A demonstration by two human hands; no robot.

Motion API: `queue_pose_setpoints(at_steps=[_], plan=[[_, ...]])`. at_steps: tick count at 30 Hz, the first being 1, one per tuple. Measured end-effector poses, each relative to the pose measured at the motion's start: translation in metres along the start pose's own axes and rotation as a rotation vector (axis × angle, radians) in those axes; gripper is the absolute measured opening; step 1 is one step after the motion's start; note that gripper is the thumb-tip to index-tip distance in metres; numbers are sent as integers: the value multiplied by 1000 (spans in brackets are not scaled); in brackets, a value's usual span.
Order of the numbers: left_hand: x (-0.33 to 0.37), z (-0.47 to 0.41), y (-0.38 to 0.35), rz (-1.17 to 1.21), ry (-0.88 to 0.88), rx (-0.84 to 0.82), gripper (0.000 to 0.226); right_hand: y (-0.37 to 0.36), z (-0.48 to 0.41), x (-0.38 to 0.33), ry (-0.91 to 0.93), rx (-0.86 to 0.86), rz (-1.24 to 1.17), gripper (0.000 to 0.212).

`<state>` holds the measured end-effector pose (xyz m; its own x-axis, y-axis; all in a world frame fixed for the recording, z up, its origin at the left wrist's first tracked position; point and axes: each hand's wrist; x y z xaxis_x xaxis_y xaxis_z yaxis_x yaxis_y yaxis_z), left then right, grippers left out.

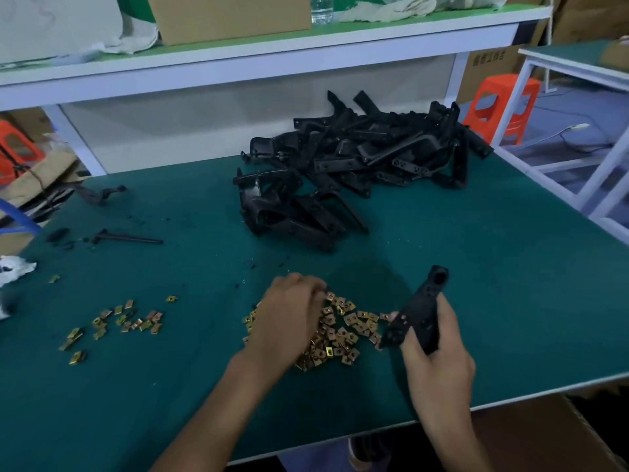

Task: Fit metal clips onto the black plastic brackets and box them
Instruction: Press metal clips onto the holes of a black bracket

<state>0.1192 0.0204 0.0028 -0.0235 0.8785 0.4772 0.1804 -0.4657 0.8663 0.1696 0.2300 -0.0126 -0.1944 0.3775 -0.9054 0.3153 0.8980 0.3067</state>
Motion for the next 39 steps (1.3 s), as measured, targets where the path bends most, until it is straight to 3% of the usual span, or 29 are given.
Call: queue_pose_setpoints(at_steps=[4,9,15,22,26,33,39], plan=[[-10,-30,-12,-239,118,-67,33,-4,4,6,34,-13,20,69],[-12,-33,-18,-158,90,-67,14,-4,2,10,44,-53,47,62],[2,-21,7,245,249,-114,7,-5,6,15,146,-144,158,65],[27,22,34,861,389,-239,22,-11,7,19,230,-164,294,68],[33,42,34,938,367,-315,25,-12,6,18,242,-140,321,66],[37,51,31,1003,404,-286,26,-14,8,20,258,-96,329,64],[36,50,34,930,351,-320,28,-16,6,25,285,-95,346,61]])
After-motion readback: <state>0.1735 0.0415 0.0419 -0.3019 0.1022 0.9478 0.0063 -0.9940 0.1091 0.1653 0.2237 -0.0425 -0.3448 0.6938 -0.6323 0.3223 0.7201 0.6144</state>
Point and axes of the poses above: each hand's wrist, its own z-axis away from the middle knuckle, its own y-axis out of the back of the hand, x = y × z, and after that the axes turned 13 degrees about y, right-handed
